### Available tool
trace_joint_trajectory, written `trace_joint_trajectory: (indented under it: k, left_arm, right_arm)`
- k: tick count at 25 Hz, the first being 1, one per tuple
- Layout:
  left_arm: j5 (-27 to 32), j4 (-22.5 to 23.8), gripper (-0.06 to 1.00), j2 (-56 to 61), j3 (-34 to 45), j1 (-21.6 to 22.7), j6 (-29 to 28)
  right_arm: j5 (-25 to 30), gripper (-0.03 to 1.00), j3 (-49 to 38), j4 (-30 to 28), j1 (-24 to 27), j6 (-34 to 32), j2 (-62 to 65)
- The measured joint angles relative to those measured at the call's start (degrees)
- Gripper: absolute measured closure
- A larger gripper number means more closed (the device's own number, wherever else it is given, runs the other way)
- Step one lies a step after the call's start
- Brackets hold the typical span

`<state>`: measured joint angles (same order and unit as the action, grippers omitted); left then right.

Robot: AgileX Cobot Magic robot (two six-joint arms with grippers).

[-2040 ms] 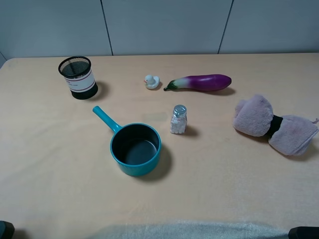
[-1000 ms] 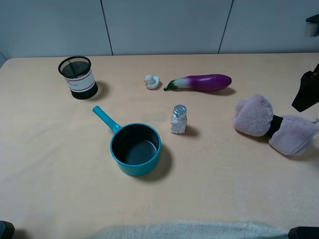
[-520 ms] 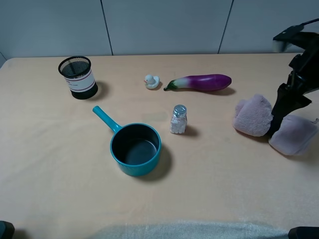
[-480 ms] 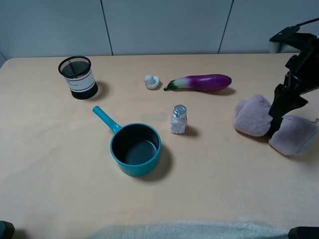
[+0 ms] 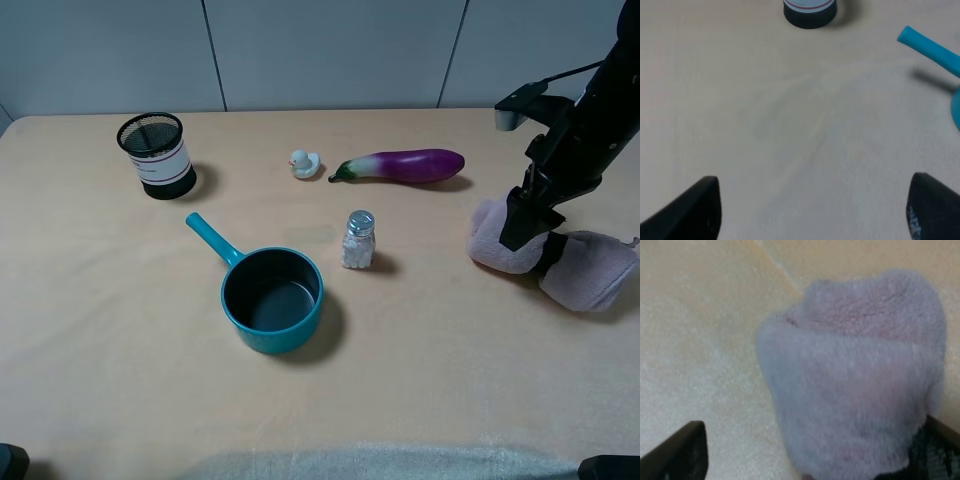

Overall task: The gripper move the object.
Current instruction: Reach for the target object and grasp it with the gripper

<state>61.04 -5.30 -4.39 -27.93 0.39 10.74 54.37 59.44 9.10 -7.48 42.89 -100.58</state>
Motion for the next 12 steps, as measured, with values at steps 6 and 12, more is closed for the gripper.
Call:
trace_joint_trajectory:
  k: [6,12]
  left_arm:
    - [0.0,0.0,0.19,0.0,0.0,0.0,0.0]
    - [0.0,0.0,0.19,0.0,0.0,0.0,0.0]
  right_arm:
    - [-1.8,0.36,-0.6,-1.0,0.0,-0.5,-2.3]
    - [-5.8,0.36,-4.2,-3.4,1.7,-0.7,-2.4]
